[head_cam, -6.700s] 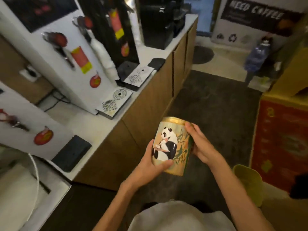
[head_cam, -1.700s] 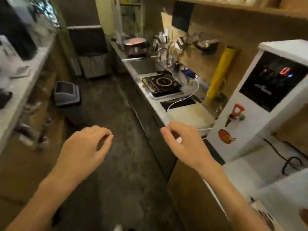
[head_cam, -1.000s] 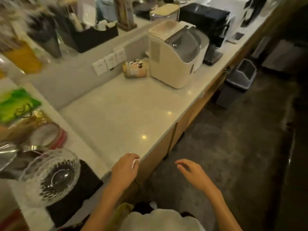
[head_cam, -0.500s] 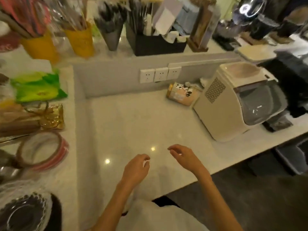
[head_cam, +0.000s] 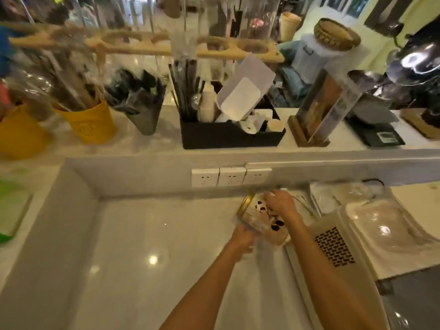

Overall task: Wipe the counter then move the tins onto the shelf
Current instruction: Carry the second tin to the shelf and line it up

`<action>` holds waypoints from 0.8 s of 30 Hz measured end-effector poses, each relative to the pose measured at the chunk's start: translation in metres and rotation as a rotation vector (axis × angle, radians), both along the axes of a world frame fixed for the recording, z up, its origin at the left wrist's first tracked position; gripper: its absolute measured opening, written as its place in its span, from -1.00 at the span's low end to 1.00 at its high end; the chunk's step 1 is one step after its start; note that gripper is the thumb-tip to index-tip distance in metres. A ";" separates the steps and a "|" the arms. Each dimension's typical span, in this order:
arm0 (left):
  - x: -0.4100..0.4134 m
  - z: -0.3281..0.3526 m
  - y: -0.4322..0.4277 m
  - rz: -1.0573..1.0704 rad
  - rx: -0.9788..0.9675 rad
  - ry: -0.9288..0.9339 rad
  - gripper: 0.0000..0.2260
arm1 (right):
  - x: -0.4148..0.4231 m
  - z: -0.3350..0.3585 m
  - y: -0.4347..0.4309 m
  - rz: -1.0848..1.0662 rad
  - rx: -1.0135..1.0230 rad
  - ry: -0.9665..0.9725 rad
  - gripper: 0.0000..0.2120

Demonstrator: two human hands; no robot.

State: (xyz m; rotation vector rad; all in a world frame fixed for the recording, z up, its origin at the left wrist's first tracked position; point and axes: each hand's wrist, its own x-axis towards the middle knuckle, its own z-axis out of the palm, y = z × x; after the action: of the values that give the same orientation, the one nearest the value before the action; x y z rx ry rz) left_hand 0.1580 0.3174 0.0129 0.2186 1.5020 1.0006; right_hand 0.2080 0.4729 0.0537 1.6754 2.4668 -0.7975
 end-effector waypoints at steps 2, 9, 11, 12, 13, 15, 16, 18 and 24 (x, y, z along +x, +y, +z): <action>0.003 -0.009 0.010 0.056 -0.025 -0.103 -0.65 | -0.005 -0.017 0.021 -0.031 -0.168 -0.036 -0.47; 0.007 -0.007 -0.018 0.207 0.200 -0.239 -0.41 | -0.001 -0.024 0.001 -0.200 -0.759 0.094 -0.24; 0.001 0.008 -0.049 0.266 0.211 -0.234 -0.33 | 0.008 -0.020 -0.031 -0.194 -0.799 0.160 -0.19; -0.002 0.014 -0.071 0.267 0.213 -0.220 -0.27 | 0.015 -0.019 -0.050 -0.182 -0.814 0.201 -0.12; -0.006 0.021 -0.097 0.264 0.215 -0.211 -0.22 | 0.023 -0.019 -0.070 -0.163 -0.851 0.245 -0.04; -0.009 0.033 -0.157 0.234 0.228 -0.201 -0.22 | 0.042 -0.015 -0.117 -0.096 -0.990 0.309 0.04; -0.007 0.038 -0.190 0.215 0.246 -0.195 -0.26 | 0.052 -0.011 -0.142 -0.061 -1.061 0.339 -0.01; 0.003 0.048 -0.257 0.206 0.289 -0.167 -0.36 | 0.070 -0.001 -0.194 -0.027 -1.176 0.436 -0.16; 0.095 0.058 -0.457 0.509 0.377 -0.173 -0.29 | 0.109 0.003 -0.362 0.150 -1.471 0.492 -0.20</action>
State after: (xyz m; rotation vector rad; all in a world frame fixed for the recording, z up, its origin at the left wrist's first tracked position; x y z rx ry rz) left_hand 0.2527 -0.1395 0.0709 0.0094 1.2223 1.6687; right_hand 0.3174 0.1108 0.0565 0.7101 1.2162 -2.3020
